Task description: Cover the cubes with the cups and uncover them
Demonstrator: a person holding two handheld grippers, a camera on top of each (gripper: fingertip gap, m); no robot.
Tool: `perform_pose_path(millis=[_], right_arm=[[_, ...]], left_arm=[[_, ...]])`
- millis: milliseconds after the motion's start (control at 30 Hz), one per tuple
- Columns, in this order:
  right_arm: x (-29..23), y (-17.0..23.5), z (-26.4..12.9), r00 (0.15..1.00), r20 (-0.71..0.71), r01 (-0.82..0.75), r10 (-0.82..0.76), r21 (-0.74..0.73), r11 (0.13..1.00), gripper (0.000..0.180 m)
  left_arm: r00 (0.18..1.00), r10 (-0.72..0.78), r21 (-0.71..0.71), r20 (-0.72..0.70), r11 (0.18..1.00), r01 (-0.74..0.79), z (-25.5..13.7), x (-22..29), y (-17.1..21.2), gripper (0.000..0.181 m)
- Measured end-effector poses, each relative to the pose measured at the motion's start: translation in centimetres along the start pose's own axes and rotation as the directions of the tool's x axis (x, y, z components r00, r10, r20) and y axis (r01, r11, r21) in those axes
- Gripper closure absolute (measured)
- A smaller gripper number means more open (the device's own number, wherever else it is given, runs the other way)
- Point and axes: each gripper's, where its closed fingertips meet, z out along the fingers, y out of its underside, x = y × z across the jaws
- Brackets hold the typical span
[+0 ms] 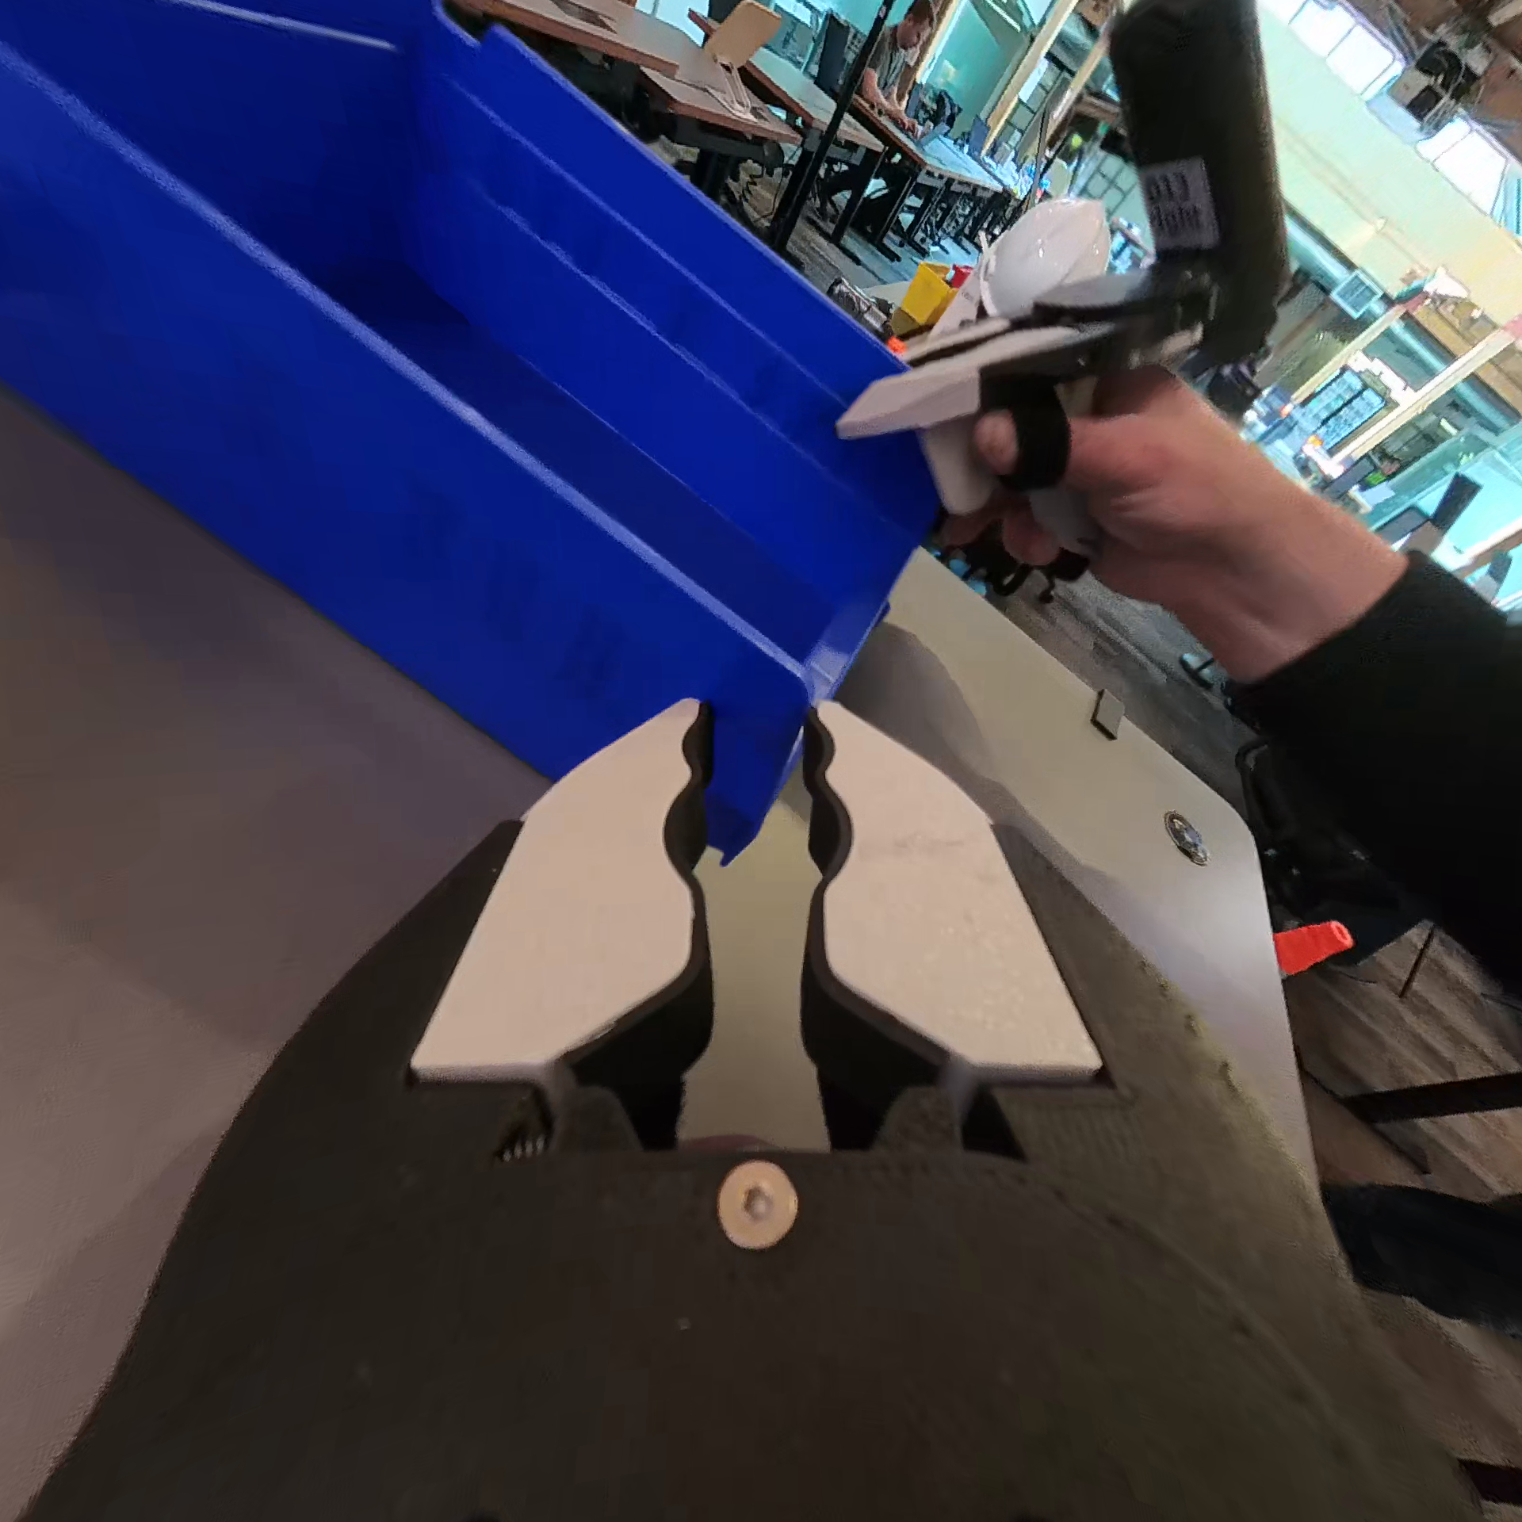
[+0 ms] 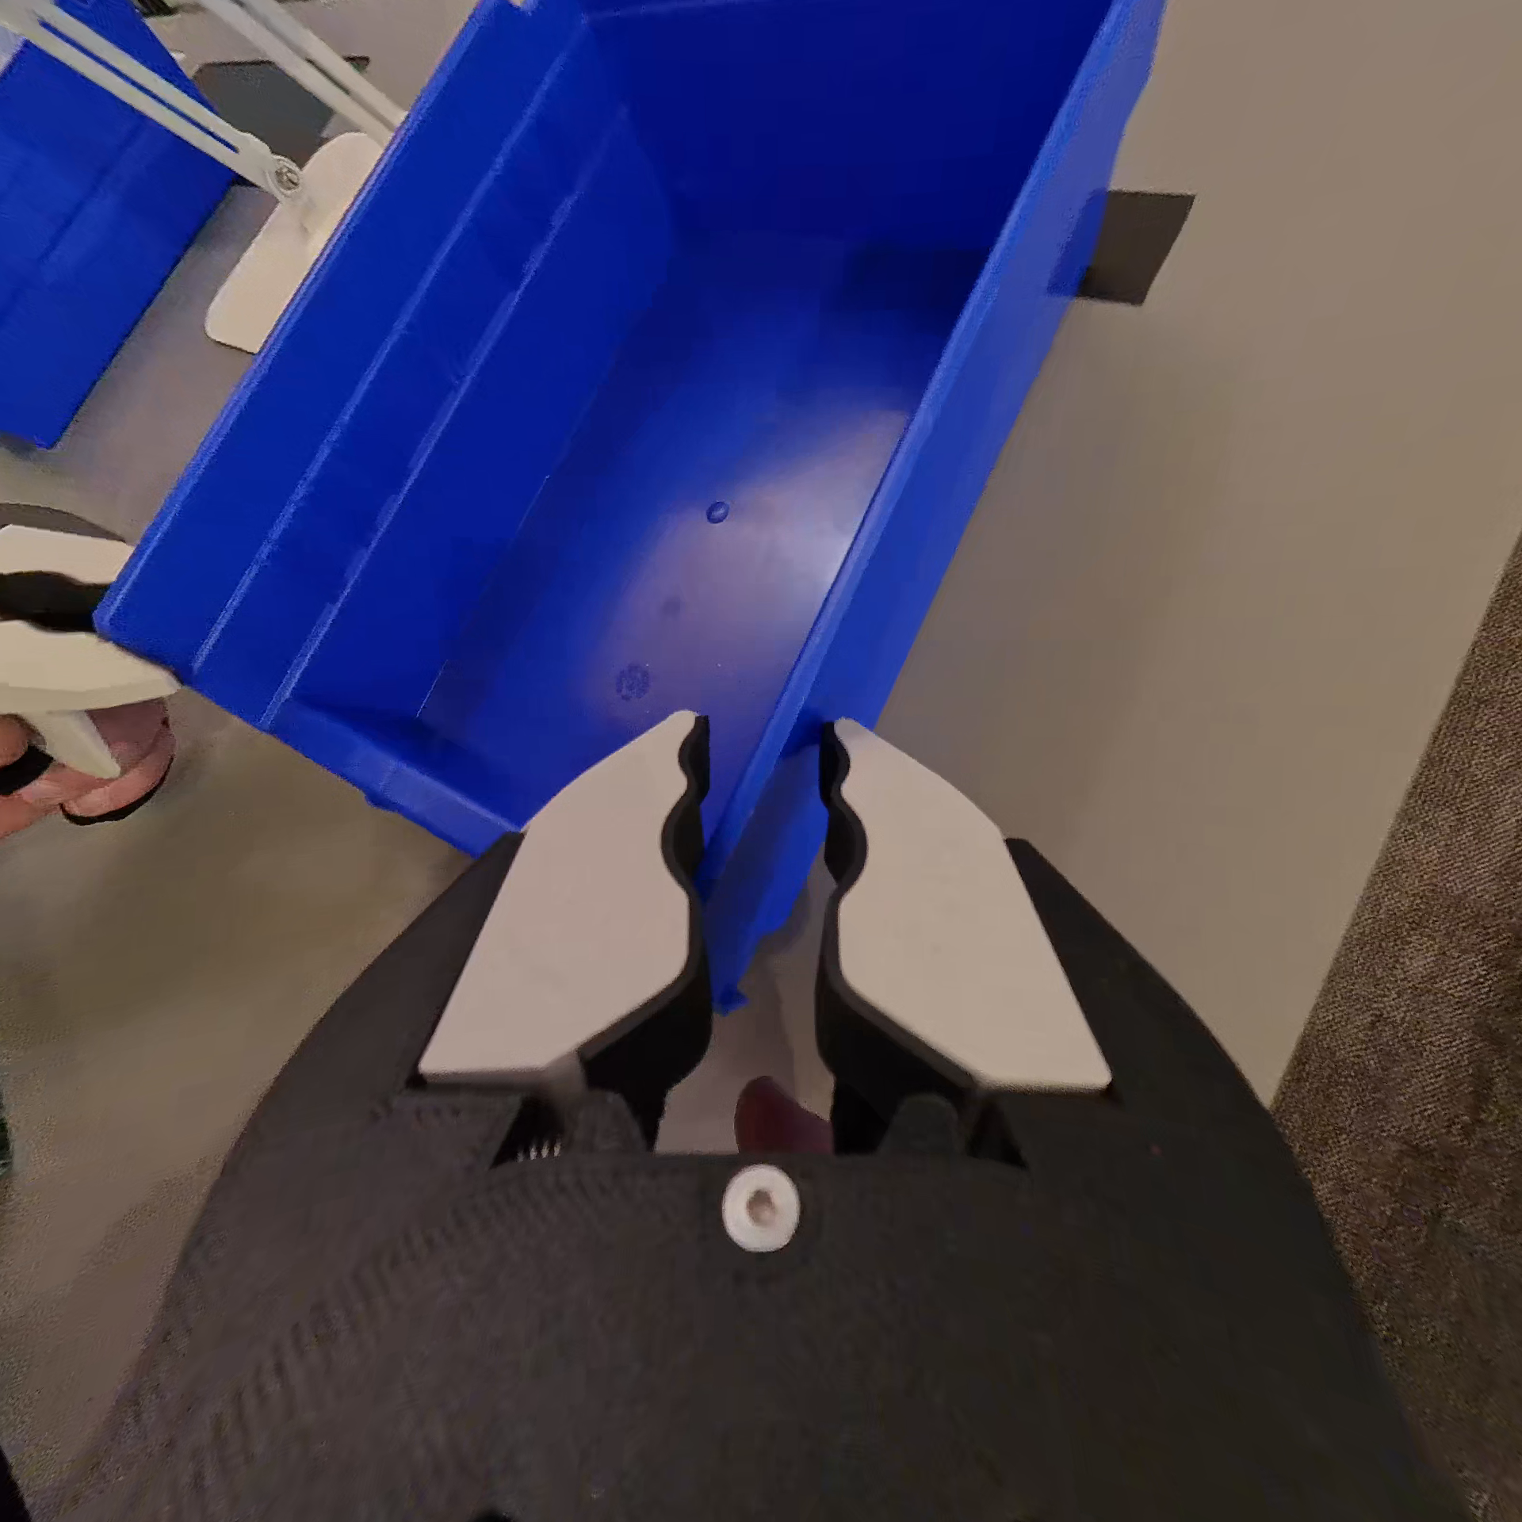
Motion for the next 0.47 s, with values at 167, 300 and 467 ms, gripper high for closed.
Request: perform_pose_path(millis=[167,300,467], right_arm=[[1.4,-1.6,1.3,1.0,-0.022,0.003,-0.003,0.0,1.0,0.156],[1.5,-2.0,1.7,0.999,-0.043,-0.026,0.028,0.034,0.999,0.156],[2.1,-2.0,0.8,0.993,-0.111,-0.043,0.05,0.066,0.997,0.136]], left_arm=[[1.0,-0.023,0.018,0.017,1.0,0.023,1.1,-1.7,-1.4,0.161],[1.0,-0.013,0.005,0.007,1.0,0.013,1.0,-2.5,-1.8,0.161],[1.0,-0.011,0.027,-0.013,1.0,0.012,0.2,-2.7,-2.6,0.156]])
